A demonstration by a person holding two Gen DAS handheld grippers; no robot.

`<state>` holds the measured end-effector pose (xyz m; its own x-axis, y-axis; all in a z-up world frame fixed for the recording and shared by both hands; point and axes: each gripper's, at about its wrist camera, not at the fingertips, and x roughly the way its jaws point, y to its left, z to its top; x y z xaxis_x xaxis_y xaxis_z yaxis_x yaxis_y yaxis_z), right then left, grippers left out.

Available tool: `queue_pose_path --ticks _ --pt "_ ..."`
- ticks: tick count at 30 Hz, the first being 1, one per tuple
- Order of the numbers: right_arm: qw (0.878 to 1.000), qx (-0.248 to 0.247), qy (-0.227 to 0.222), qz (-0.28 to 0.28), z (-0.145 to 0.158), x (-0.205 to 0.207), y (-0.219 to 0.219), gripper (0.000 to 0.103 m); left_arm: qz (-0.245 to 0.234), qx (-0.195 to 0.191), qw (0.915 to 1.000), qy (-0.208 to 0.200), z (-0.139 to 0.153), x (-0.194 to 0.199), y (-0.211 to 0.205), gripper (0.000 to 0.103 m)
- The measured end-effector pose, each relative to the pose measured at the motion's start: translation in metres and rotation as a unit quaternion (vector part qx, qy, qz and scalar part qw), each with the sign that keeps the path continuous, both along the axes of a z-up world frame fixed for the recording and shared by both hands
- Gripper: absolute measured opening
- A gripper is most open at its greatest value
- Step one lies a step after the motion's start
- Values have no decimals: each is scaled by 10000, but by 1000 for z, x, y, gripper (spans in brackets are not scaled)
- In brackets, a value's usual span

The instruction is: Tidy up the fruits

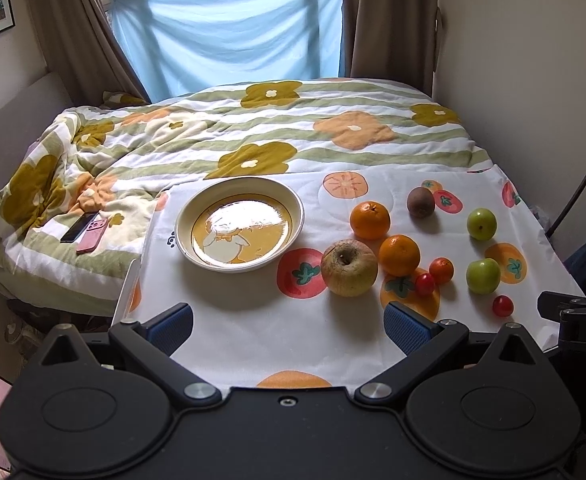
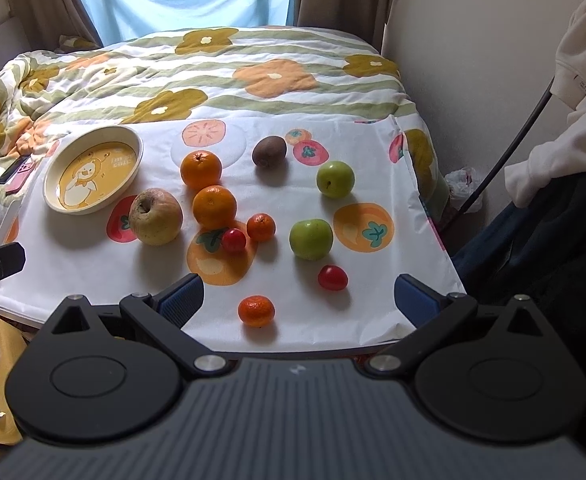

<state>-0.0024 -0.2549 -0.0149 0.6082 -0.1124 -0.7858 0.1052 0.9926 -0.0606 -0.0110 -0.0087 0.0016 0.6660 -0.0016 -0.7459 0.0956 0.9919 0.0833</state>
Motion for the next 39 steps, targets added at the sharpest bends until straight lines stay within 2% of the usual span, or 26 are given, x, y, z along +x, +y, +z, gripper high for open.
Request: queue_pose_path --ticks 7,11,16,25,34,39 --pt "9988 -138 -378 267 8 -2 5 103 -310 34 9992 -238 -6 8 -2 103" --pt "9955 -318 -667 594 0 8 7 103 -339 -12 9988 -365 -20 20 -4 103" --pt "9910 -210 -735 1103 -19 36 1 103 -324 103 9982 -503 -45 34 -14 103" --pt "9804 -113 -617 1869 -66 97 -6 103 -414 309 9977 -442 -90 66 -39 103" --pt "9708 90 -333 2375 -113 143 -13 103 -1021 495 9930 -315 -137 99 -72 103" --pt "9662 203 -256 2556 -127 157 -11 103 -1056 568 9925 -248 -152 113 -79 102"
